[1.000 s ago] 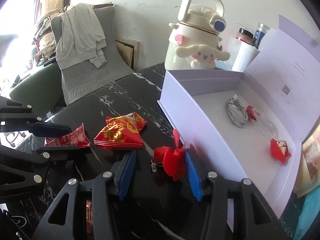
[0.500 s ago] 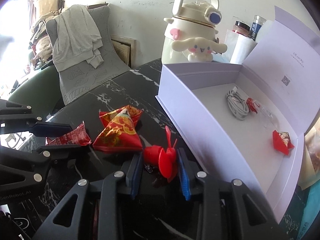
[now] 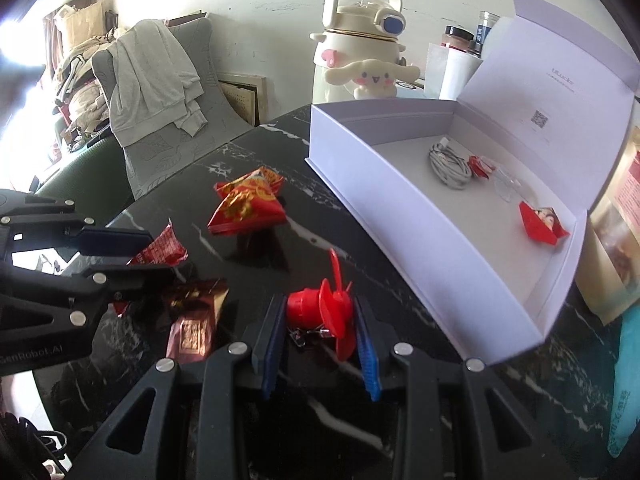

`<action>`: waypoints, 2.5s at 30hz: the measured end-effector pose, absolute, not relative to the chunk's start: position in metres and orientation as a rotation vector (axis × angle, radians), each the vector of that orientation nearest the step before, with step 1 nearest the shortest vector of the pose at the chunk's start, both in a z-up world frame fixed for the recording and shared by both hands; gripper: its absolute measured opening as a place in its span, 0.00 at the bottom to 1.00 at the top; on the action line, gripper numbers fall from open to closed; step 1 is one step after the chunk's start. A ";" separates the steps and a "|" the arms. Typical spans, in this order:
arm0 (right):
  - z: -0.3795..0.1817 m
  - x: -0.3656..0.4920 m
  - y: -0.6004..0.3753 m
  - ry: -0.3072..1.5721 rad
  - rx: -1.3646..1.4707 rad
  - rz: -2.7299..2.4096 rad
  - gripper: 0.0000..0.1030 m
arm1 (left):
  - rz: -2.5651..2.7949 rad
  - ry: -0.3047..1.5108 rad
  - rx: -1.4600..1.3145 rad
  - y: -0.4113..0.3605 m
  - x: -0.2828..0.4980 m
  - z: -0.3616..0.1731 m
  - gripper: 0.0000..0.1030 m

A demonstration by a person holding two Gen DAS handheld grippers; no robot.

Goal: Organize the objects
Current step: 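Grasp the red fan toy with the right tool while the left tool grasps the red candy stick, then lift the red fan toy and red candy stick off the table with both tools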

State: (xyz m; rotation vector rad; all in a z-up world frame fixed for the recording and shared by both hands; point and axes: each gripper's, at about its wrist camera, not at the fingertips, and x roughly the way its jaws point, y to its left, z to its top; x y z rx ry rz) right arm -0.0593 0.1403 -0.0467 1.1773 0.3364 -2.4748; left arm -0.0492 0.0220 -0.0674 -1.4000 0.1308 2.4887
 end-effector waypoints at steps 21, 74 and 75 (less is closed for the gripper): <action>-0.026 0.013 0.177 0.251 1.124 -2.524 0.31 | 2.501 0.154 -1.290 0.055 0.003 -0.033 0.24; -0.029 0.026 0.195 0.211 1.151 -2.542 0.31 | 2.466 0.066 -1.458 0.048 -0.004 -0.064 0.16; -0.027 0.026 0.196 0.211 1.144 -2.547 0.31 | 2.469 0.063 -1.452 0.047 -0.004 -0.061 0.16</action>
